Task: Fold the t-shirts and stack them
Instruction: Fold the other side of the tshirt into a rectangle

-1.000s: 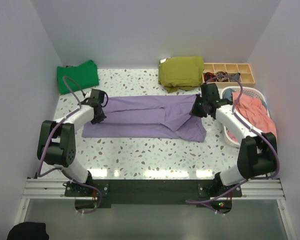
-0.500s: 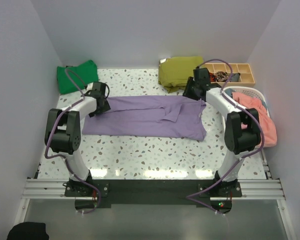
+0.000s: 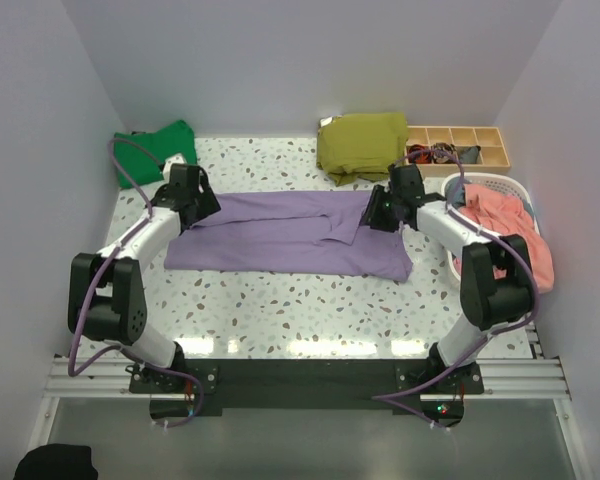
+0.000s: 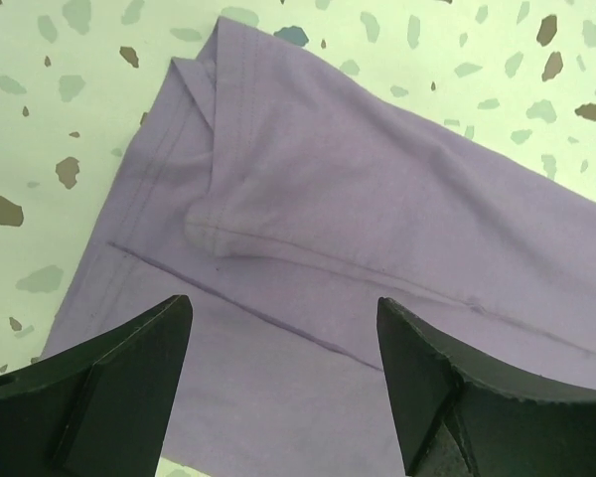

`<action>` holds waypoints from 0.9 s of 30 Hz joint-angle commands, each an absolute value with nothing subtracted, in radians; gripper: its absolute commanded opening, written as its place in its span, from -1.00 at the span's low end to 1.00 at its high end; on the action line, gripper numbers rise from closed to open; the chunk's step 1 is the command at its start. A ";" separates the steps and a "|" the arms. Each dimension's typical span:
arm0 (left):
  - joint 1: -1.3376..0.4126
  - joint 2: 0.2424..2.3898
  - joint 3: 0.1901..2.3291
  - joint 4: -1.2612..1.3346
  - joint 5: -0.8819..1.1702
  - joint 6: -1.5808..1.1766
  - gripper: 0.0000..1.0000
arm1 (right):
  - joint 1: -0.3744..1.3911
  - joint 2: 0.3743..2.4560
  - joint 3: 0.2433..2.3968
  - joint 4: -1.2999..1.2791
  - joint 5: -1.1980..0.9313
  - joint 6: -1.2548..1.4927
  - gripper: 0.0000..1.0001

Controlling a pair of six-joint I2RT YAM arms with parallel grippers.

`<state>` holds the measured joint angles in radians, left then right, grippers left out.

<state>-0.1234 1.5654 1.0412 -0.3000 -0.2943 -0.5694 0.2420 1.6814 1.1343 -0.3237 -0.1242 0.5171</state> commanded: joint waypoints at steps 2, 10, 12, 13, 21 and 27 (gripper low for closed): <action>-0.117 1.542 1.012 -0.245 -0.242 -0.545 0.60 | 0.259 1.672 1.058 -0.212 -0.207 0.571 -0.20; -0.117 1.535 0.989 -0.221 -0.222 -0.551 0.61 | 0.281 1.776 1.083 -0.132 -0.245 0.584 -0.21; -0.117 1.542 0.996 -0.230 -0.227 -0.549 0.60 | 0.285 1.818 1.103 -0.140 -0.256 0.583 -0.23; -0.117 1.543 1.000 -0.232 -0.230 -0.548 0.60 | 0.287 1.828 1.107 -0.134 -0.261 0.586 -0.22; -0.117 1.542 1.014 -0.242 -0.256 -0.541 0.61 | 0.299 1.859 1.156 -0.090 -0.279 0.578 -0.26; -0.117 1.557 1.019 -0.244 -0.253 -0.540 0.61 | 0.301 1.868 1.210 -0.094 -0.285 0.574 -0.27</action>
